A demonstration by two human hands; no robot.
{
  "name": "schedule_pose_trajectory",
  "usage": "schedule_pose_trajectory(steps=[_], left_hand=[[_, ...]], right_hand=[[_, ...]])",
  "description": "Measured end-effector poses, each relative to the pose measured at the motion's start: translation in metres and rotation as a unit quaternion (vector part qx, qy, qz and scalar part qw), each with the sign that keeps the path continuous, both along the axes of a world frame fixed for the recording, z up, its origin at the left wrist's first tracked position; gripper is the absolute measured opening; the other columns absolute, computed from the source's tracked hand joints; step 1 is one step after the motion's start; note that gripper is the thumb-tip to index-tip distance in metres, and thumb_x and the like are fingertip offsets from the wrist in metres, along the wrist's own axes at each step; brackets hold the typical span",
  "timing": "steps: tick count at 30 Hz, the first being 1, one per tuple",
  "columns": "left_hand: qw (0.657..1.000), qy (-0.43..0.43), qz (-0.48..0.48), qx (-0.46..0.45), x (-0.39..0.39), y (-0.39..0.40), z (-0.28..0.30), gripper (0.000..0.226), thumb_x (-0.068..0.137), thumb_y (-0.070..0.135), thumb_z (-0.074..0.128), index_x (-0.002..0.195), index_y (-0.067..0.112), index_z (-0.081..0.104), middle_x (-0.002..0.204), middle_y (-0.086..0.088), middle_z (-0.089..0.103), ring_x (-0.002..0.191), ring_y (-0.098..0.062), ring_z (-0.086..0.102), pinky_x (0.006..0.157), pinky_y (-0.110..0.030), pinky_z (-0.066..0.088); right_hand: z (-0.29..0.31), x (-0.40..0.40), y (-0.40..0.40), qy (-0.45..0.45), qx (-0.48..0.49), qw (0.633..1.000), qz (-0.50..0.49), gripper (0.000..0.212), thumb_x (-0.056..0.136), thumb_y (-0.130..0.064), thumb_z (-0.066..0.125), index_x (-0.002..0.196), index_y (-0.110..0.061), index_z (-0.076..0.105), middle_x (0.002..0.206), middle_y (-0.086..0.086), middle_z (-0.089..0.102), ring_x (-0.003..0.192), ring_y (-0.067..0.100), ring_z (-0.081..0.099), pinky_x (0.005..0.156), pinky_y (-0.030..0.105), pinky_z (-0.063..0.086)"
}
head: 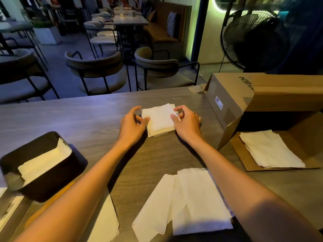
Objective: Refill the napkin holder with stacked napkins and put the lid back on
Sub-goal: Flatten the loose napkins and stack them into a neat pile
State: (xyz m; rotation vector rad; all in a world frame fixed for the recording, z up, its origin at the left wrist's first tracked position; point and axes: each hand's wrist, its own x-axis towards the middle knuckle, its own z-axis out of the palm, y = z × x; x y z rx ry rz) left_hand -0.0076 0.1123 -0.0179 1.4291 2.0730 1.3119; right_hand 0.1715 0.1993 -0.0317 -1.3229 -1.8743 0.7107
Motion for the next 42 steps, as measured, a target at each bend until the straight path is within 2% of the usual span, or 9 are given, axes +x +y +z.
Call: schedule_pose_trajectory(steps=[7,12,15,17,19,25,31,34,42], left_hand=[[1.0,0.019,-0.01,0.012,0.005,0.003,-0.001,0.055,0.095,0.024,0.065,0.145,0.015,0.045,0.077,0.015,0.057,0.075,0.003,0.054,0.082,-0.025,0.047],[0.999,0.027,-0.008,0.015,0.007,0.002,-0.007,0.054,0.093,0.025,0.067,0.143,0.019,0.047,0.08,0.013,0.059,0.076,0.001,0.055,0.07,-0.014,0.044],[0.999,0.04,0.011,0.022,0.003,0.003,-0.013,0.053,0.091,0.038,0.066,0.14,0.024,0.048,0.11,0.003,0.058,0.094,-0.006,0.053,0.085,-0.024,0.047],[0.997,0.066,0.038,0.008,0.0,0.004,-0.017,0.051,0.09,0.049,0.063,0.136,0.031,0.048,0.123,0.002,0.052,0.111,-0.013,0.047,0.094,-0.033,0.036],[0.996,0.078,0.049,-0.009,-0.001,0.003,-0.017,0.05,0.091,0.051,0.06,0.136,0.033,0.048,0.126,0.002,0.055,0.121,-0.017,0.043,0.092,-0.035,0.025],[0.994,0.102,0.032,-0.014,0.0,0.003,-0.018,0.05,0.092,0.044,0.061,0.139,0.029,0.049,0.123,0.0,0.062,0.122,-0.019,0.043,0.088,-0.034,0.023],[0.99,0.133,0.034,-0.025,-0.002,0.006,-0.02,0.05,0.091,0.048,0.061,0.136,0.028,0.052,0.132,0.001,0.056,0.125,-0.02,0.042,0.091,-0.034,0.024],[0.992,0.118,0.039,-0.024,-0.002,0.009,-0.02,0.049,0.091,0.049,0.061,0.136,0.029,0.053,0.133,0.001,0.055,0.126,-0.019,0.041,0.093,-0.035,0.026],[0.997,0.05,0.053,0.014,-0.004,0.009,-0.022,0.04,0.091,0.053,0.057,0.126,0.032,0.056,0.11,0.014,0.053,0.114,-0.013,0.05,0.103,-0.046,0.034]], right_hand=[[-0.001,0.004,-0.002,-0.026,0.019,0.999,-0.017,0.022,0.097,-0.038,0.064,0.118,-0.033,0.062,0.089,-0.003,0.064,0.105,0.024,0.055,0.083,0.033,0.03],[-0.002,0.006,-0.002,-0.032,0.015,0.999,-0.001,0.03,0.095,-0.027,0.071,0.123,-0.026,0.06,0.103,-0.002,0.062,0.105,0.022,0.06,0.093,0.039,0.047],[-0.005,0.005,-0.003,-0.002,0.017,1.0,0.008,0.039,0.095,-0.024,0.069,0.133,-0.023,0.056,0.125,0.001,0.059,0.118,0.022,0.057,0.1,0.048,0.051],[-0.006,0.004,-0.003,0.015,0.009,1.0,0.017,0.041,0.099,-0.025,0.064,0.139,-0.022,0.054,0.136,0.001,0.06,0.125,0.021,0.055,0.106,0.049,0.048],[-0.006,0.004,-0.001,0.009,-0.003,1.0,0.028,0.042,0.103,-0.028,0.058,0.144,-0.024,0.052,0.139,0.0,0.061,0.13,0.022,0.053,0.109,0.049,0.045],[-0.006,0.004,-0.003,-0.045,0.01,0.998,0.046,0.043,0.105,-0.031,0.053,0.147,-0.025,0.05,0.141,-0.002,0.061,0.132,0.021,0.048,0.1,0.029,0.028],[-0.006,0.005,-0.006,-0.047,0.025,0.997,0.048,0.045,0.102,-0.024,0.059,0.146,-0.02,0.05,0.141,0.001,0.06,0.133,0.022,0.049,0.113,0.043,0.039],[-0.008,0.005,-0.006,-0.042,0.023,0.998,0.051,0.045,0.101,-0.022,0.061,0.145,-0.019,0.05,0.141,0.002,0.059,0.131,0.023,0.051,0.11,0.049,0.045],[-0.009,0.007,-0.005,-0.005,0.011,0.999,0.045,0.04,0.103,-0.022,0.057,0.142,-0.021,0.052,0.14,0.003,0.059,0.131,0.023,0.052,0.105,0.049,0.05]])
